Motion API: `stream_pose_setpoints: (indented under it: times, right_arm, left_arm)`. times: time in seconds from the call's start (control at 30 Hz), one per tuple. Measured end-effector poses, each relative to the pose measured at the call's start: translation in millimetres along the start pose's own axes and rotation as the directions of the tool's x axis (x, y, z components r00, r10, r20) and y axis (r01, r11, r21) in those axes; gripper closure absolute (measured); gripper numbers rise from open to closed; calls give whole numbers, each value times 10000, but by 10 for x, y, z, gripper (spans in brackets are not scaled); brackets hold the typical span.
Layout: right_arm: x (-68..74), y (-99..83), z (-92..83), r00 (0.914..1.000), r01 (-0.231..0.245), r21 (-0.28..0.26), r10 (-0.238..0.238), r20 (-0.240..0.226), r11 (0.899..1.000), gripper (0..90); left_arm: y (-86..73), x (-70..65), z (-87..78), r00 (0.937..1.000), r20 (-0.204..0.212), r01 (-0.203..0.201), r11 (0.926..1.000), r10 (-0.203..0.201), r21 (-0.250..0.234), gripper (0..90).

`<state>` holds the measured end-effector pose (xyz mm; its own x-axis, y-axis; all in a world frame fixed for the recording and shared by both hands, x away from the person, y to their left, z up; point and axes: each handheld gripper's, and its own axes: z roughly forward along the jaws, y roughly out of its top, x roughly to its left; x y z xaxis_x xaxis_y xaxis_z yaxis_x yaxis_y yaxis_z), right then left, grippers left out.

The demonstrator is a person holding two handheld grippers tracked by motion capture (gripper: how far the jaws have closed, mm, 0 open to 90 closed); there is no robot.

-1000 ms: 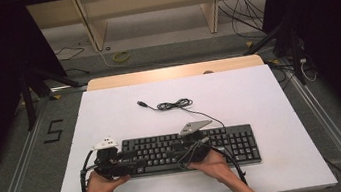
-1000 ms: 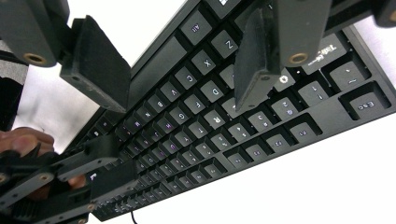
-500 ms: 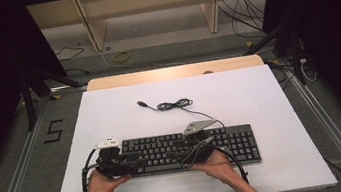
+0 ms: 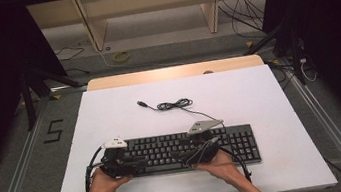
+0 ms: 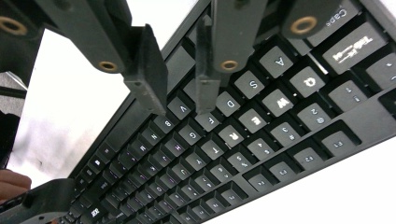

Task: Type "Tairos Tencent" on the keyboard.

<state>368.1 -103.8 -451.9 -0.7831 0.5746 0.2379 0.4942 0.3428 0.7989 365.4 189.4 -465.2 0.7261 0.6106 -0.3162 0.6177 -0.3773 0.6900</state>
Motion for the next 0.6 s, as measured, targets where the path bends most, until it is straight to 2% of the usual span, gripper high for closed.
stream_pose_setpoints:
  times: [0.3,0.6]
  right_arm:
    - [19,-13,-35,10000,55,-139,-56,-46,9999,359]
    - [36,-36,-66,9999,107,-230,-109,-93,9997,354]
  left_arm:
    - [16,5,40,9997,-6,-226,9993,227,301,848]
    - [27,5,76,9996,-19,-263,9986,264,454,887]
